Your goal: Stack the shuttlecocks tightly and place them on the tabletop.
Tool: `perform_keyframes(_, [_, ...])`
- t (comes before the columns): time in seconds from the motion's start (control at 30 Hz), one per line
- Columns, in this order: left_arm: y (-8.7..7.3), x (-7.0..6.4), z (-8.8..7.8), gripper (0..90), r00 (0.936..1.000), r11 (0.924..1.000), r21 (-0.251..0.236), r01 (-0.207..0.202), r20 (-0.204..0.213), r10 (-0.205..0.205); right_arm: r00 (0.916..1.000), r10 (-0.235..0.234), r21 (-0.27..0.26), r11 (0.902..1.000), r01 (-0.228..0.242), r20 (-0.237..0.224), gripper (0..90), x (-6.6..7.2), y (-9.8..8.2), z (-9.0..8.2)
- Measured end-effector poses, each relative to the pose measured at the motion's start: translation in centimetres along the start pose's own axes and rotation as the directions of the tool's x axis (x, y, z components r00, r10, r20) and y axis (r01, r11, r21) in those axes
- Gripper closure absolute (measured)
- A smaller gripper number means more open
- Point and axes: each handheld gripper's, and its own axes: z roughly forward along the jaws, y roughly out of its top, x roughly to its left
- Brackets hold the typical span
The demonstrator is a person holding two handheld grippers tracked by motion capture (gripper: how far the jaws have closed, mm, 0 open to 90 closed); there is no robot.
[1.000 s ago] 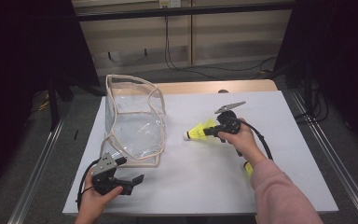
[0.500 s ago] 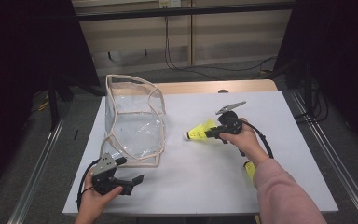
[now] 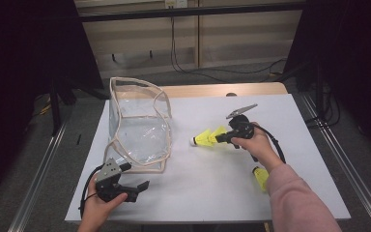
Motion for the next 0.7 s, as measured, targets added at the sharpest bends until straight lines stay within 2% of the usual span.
perform_keyframes(0.2, [-0.03, 0.02, -0.01, 5.0, 0.9999, 0.9999, -0.012, 0.004, 0.010, -0.004, 0.9998, 0.003, -0.020, 0.9998, -0.004, -0.017, 89.9, 0.19, 0.10, 0.12])
perform_keyframes(0.4, [-0.01, -0.02, 0.00, 5.0, 1.0000, 1.0000, -0.002, 0.002, 0.003, -0.002, 0.9993, 0.013, -0.038, 0.9992, -0.014, -0.035, 89.9, 0.29, 0.13, 0.20])
perform_keyframes(0.7, [-0.03, -0.03, 0.00, 5.0, 1.0000, 1.0000, -0.008, 0.004, 0.004, -0.004, 0.9993, 0.016, -0.043, 0.9989, -0.018, -0.035, 89.9, 0.49, 0.07, 0.85])
